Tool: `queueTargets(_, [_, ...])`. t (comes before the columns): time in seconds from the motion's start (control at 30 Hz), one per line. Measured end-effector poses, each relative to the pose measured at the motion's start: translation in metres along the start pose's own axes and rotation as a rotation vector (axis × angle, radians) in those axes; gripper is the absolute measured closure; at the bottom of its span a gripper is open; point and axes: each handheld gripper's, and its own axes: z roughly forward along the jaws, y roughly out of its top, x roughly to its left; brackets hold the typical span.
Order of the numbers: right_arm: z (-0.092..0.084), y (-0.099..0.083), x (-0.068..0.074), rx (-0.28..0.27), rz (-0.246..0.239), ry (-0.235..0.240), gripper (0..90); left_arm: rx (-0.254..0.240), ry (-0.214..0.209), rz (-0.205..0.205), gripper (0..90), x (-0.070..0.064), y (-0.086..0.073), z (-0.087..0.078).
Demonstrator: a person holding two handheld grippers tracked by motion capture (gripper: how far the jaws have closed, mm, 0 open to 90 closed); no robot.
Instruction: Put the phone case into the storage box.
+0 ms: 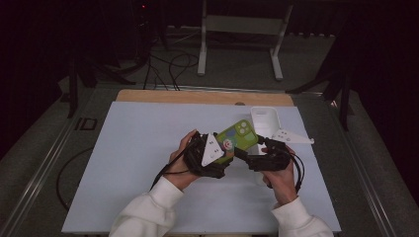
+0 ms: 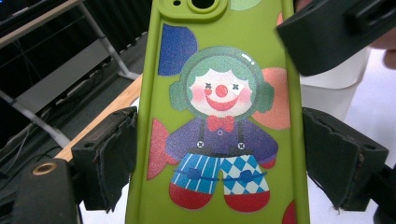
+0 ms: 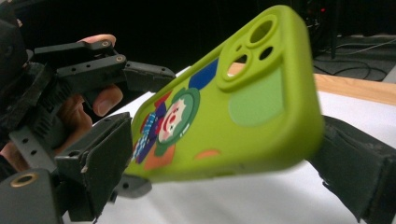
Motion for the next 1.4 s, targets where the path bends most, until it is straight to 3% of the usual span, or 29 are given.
queueTargets(0.17, [0.004, 0.001, 0.000, 0.008, 0.026, 0.012, 9.9, -0.008, -0.014, 0.001, 16.1, -0.004, 0.002, 0.001])
queueTargets(0.37, [0.008, 0.003, 0.002, 0.024, 0.048, 0.020, 18.6, -0.013, -0.020, 0.007, 16.1, -0.006, 0.002, 0.001])
queueTargets(0.53, [0.009, 0.004, 0.001, 0.030, 0.088, 0.027, 35.1, -0.022, -0.029, 0.001, 16.0, -0.006, 0.003, 0.000])
queueTargets(0.7, [0.008, 0.004, -0.001, 0.024, 0.127, 0.081, 56.4, -0.023, -0.037, 0.003, 16.0, -0.007, 0.002, 0.000])
queueTargets(0.83, [0.007, 0.005, 0.002, 0.017, 0.121, 0.117, 77.0, -0.006, -0.047, 0.010, 16.0, -0.008, 0.000, 0.004])
queueTargets(0.9, [0.007, 0.006, 0.004, 0.023, 0.118, 0.133, 82.4, -0.001, -0.048, 0.010, 16.0, -0.008, -0.001, 0.005])
queueTargets(1.1, [0.009, 0.006, 0.009, 0.034, 0.102, 0.122, 88.5, 0.026, -0.032, 0.009, 15.4, -0.010, -0.001, 0.009])
queueTargets(1.4, [0.010, 0.007, 0.015, 0.032, 0.073, 0.100, 89.1, 0.015, -0.030, -0.019, 11.7, -0.007, -0.002, 0.007])
